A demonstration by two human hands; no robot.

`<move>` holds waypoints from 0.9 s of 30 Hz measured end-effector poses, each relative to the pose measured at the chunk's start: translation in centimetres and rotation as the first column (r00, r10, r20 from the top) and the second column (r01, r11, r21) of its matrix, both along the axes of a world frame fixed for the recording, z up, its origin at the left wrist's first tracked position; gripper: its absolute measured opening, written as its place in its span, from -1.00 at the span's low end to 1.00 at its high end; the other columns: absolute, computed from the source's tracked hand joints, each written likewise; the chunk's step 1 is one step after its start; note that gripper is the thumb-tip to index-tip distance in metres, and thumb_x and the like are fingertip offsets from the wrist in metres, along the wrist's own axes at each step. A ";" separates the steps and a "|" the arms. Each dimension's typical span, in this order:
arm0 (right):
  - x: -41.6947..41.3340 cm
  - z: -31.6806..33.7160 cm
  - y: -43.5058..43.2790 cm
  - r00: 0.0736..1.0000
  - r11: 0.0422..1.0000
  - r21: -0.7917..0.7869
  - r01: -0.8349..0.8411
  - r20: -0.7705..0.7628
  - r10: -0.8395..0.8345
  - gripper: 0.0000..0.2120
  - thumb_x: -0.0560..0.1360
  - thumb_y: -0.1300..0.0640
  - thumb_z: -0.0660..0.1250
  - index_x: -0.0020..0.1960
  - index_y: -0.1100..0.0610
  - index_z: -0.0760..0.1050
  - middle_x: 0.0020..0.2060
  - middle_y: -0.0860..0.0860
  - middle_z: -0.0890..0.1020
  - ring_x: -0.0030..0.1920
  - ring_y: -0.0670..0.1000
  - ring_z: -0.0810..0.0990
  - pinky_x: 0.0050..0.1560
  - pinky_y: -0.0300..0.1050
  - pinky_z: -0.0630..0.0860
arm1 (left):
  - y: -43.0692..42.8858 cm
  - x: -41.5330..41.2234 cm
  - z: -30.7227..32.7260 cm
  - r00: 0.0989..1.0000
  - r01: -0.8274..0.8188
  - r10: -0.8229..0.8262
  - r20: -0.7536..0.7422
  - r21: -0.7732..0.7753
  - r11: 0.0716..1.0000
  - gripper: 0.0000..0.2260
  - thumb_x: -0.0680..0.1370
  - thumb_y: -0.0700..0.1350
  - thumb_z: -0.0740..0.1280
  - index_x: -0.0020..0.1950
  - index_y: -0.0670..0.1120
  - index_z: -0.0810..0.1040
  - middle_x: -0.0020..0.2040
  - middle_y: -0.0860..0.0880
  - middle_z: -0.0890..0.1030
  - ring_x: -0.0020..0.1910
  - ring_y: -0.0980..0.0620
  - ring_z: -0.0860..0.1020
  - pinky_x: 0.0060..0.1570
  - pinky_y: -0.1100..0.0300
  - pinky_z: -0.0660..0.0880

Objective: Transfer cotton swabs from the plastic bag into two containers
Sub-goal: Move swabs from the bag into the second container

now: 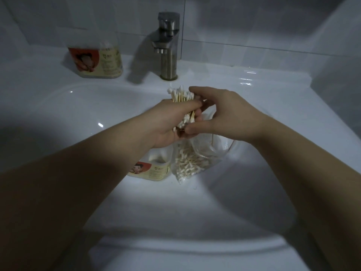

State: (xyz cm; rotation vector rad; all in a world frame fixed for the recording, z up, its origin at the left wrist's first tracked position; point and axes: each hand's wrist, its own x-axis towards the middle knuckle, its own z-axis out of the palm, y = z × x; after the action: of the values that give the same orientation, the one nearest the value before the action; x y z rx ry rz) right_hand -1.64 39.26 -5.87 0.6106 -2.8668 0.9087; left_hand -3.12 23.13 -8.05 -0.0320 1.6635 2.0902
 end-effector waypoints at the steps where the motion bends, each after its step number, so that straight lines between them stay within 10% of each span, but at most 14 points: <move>1: 0.1 0.1 0.0 1.000 1.000 -0.020 0.014 0.013 -0.013 -0.19 0.32 -0.19 0.58 0.50 -0.06 0.39 0.19 -0.20 0.56 0.04 -0.19 0.62 0.02 -0.44 0.49 | 0.0 0.0 -0.1 1.000 -0.025 0.025 -0.005 -0.015 1.000 -0.91 0.62 -0.12 0.40 -0.09 -0.06 0.60 -0.35 0.03 0.60 -0.42 0.14 0.59 -0.32 0.21 0.58; 5: -0.1 0.6 0.4 0.992 0.992 -0.024 0.121 -0.041 -0.121 -0.89 0.50 -0.07 0.41 -0.03 -0.06 0.60 -0.27 -0.11 0.66 -0.29 -0.18 0.60 -0.27 -0.31 0.45 | -0.2 -0.4 -0.6 0.995 -0.102 0.102 -0.004 -0.016 0.995 -0.92 0.56 -0.20 0.46 -0.10 -0.10 0.60 -0.37 -0.02 0.58 -0.44 0.12 0.56 -0.30 0.20 0.59; 12: -0.2 -0.7 0.8 0.929 0.932 0.362 0.035 0.333 -0.164 -0.75 0.44 0.27 0.26 -0.31 0.01 0.58 -0.38 -0.04 0.70 -0.43 -0.06 0.68 -0.37 -0.23 0.57 | -0.4 -0.8 -1.0 0.995 -0.099 0.098 -0.033 -0.021 0.995 -0.87 0.59 -0.13 0.46 -0.13 -0.09 0.58 -0.36 0.02 0.60 -0.37 0.10 0.61 -0.23 0.19 0.63; 19: -0.6 -2.8 -0.6 0.951 0.756 0.630 -0.177 0.307 -0.033 -0.80 0.51 0.18 0.27 0.07 0.16 0.62 -0.12 0.08 0.68 -0.12 0.09 0.64 -0.23 -0.25 0.37 | -0.2 -0.5 -1.2 0.997 -0.030 0.024 -0.070 -0.083 0.996 -0.85 0.58 -0.10 0.47 -0.17 -0.09 0.61 -0.32 0.01 0.64 -0.33 0.10 0.66 -0.23 0.19 0.63; 27: -0.8 -4.1 -1.4 0.980 0.569 0.799 -0.192 0.125 0.154 -0.70 0.60 0.18 0.17 -0.30 0.08 0.25 -0.37 -0.03 0.32 -0.20 0.09 0.42 -0.15 -0.09 0.31 | 0.0 -0.2 -1.5 0.996 0.015 -0.027 -0.089 -0.135 0.991 -0.89 0.57 -0.09 0.47 -0.10 -0.10 0.65 -0.26 0.00 0.69 -0.25 0.08 0.70 -0.23 0.21 0.63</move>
State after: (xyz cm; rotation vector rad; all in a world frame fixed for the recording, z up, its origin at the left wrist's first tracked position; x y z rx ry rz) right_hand -2.39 37.86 -9.98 0.9371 -3.1788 -0.5190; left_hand -3.32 23.11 -9.53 0.0375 1.8477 1.9883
